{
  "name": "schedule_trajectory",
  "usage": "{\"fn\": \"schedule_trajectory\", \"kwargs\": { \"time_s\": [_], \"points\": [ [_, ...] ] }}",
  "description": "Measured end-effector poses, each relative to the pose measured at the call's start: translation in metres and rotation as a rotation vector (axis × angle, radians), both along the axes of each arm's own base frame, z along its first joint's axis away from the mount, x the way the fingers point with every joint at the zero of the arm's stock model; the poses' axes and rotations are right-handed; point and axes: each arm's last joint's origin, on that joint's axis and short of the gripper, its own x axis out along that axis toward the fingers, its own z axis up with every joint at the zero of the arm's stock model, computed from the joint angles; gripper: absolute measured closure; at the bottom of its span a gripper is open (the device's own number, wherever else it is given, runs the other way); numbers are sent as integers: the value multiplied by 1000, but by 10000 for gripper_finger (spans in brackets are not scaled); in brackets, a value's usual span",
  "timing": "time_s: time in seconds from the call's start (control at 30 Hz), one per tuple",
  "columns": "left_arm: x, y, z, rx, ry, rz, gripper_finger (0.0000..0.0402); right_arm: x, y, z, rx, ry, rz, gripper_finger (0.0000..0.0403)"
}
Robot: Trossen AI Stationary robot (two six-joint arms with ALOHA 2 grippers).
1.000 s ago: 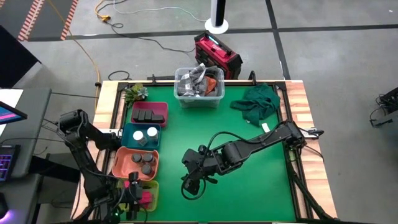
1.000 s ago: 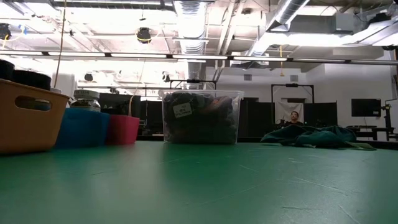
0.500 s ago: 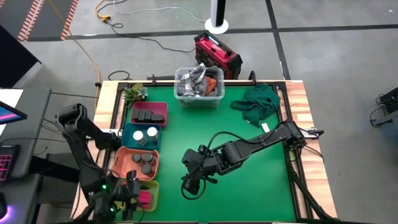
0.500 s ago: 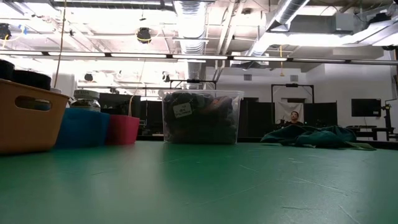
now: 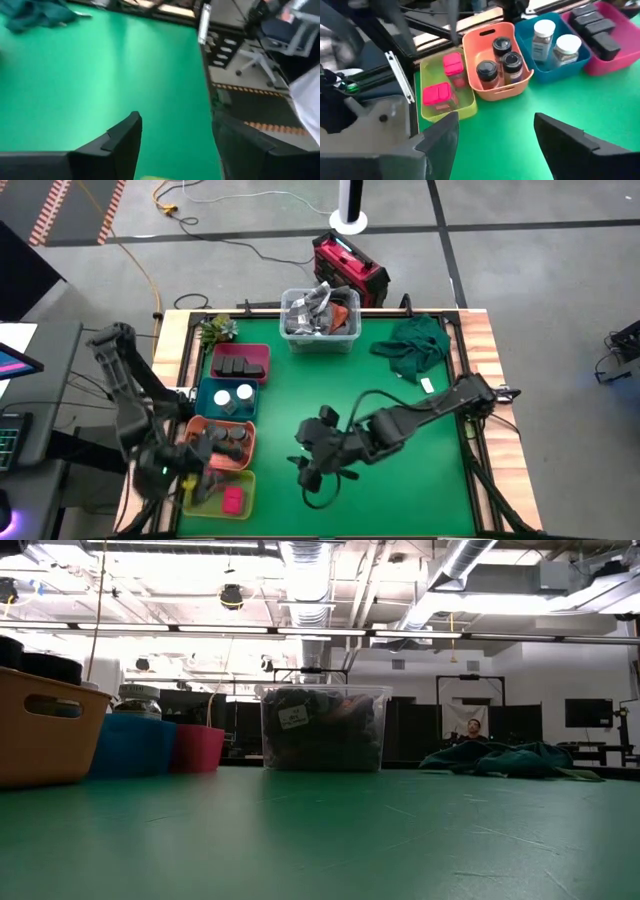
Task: Sort spices by type
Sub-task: Return to Home Position
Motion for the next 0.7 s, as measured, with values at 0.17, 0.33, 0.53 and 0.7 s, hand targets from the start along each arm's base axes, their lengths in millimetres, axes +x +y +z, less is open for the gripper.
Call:
{"fn": "schedule_trajectory", "kwargs": {
  "time_s": [0.17,0.33,0.53,0.7],
  "points": [
    [3,34,-1,-4,-32,14,194,10,-11,-11,36,-2,30,122],
    [0,61,-20,-115,-107,20,209,9,-9,-24,30,38,31,122],
    [0,88,-46,-255,-232,61,217,4,-5,-38,43,76,22,122],
    [11,110,-58,-274,-232,114,223,-21,-15,-37,49,99,31,122]
  ]
}}
